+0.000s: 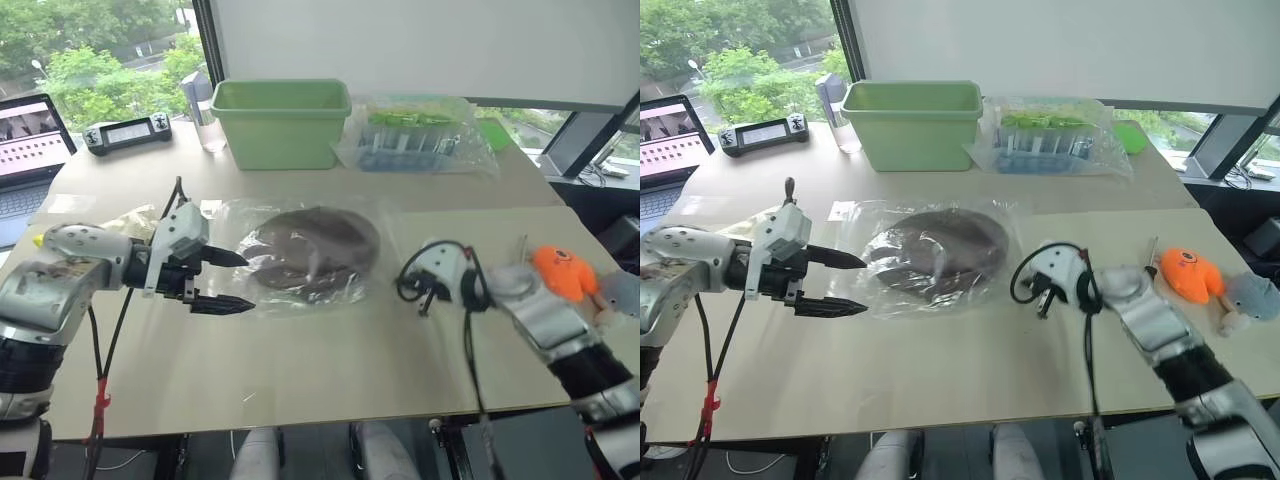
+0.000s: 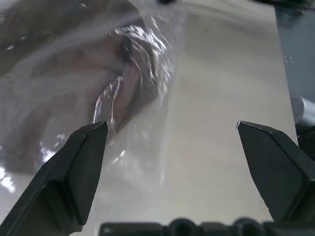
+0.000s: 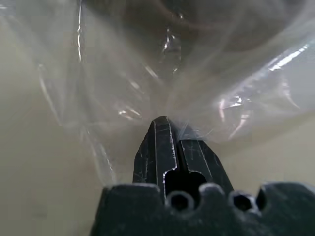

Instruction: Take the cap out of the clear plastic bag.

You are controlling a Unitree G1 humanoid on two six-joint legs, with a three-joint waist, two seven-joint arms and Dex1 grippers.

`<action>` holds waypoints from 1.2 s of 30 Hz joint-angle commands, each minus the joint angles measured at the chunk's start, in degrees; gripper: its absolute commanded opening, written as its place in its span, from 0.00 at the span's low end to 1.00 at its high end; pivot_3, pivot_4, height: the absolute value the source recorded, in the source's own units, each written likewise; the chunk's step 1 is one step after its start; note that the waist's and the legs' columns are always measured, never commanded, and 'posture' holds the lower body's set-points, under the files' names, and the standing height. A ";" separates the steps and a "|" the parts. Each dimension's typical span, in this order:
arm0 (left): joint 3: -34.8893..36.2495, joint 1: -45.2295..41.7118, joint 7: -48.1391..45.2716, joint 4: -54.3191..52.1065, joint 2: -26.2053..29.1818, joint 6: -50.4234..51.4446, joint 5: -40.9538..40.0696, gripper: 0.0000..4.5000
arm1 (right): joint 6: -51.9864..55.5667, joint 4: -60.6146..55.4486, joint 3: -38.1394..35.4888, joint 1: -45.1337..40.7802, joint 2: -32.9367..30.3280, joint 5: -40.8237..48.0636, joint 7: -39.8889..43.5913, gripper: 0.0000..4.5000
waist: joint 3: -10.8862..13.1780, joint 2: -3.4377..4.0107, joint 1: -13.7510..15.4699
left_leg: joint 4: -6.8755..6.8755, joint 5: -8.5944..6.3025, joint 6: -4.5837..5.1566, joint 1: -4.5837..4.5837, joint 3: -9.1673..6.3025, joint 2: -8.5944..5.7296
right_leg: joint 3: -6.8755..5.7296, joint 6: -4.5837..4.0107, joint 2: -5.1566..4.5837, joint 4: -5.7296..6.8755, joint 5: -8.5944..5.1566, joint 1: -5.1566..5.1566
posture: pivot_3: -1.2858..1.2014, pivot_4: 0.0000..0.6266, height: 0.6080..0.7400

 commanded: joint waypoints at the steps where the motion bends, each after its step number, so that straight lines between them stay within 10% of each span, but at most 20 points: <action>1: -1.38 -3.02 -1.19 1.35 -1.07 -1.03 0.90 1.00 | -21.46 20.21 2.50 -12.51 3.05 -14.09 -7.82 0.01 | 0.01 0.01 -0.24 | 0.00 0.00 0.00 0.02 0.01 0.00 | 0.01 0.03 0.01 0.01 0.02 0.00 | 0.52 0.24 0.98; 9: -4.07 -5.82 -2.17 2.60 -3.75 -1.39 1.75 1.00 | -42.19 47.60 4.32 -26.58 12.86 -28.52 -32.11 0.01 | 0.03 0.01 -0.86 | -0.39 0.02 -0.02 -0.11 0.01 -0.01 | 0.12 0.14 0.05 0.08 0.15 -0.28 | 0.52 0.24 0.98; 23: -6.40 -9.36 -1.70 -0.11 -6.06 3.09 1.02 1.00 | -38.58 41.81 -6.02 -9.36 0.36 -35.15 -64.48 0.98 | 0.03 0.01 0.23 | -0.28 0.04 -0.04 -0.22 -0.15 -0.19 | 0.06 0.22 -0.07 0.05 0.13 -0.20 | 0.52 0.24 0.98; 31: -5.09 -14.20 4.05 1.57 -10.07 5.93 1.51 1.00 | -8.23 -4.81 -25.41 20.94 12.29 13.51 -34.63 0.99 | 0.04 0.01 -1.78 | -0.28 0.02 0.01 0.70 -0.16 -0.07 | 0.20 0.28 0.10 0.17 0.08 0.64 | 0.52 0.24 0.98; 36: -2.63 -18.61 10.63 0.40 -11.90 11.12 0.76 1.00 | 24.77 -28.79 -29.17 25.20 21.34 52.37 -40.43 0.99 | 0.12 0.14 -1.86 | -0.13 0.04 0.03 1.05 -0.10 -0.09 | 0.47 -0.19 0.12 0.79 -0.19 0.64 | 0.52 0.24 0.98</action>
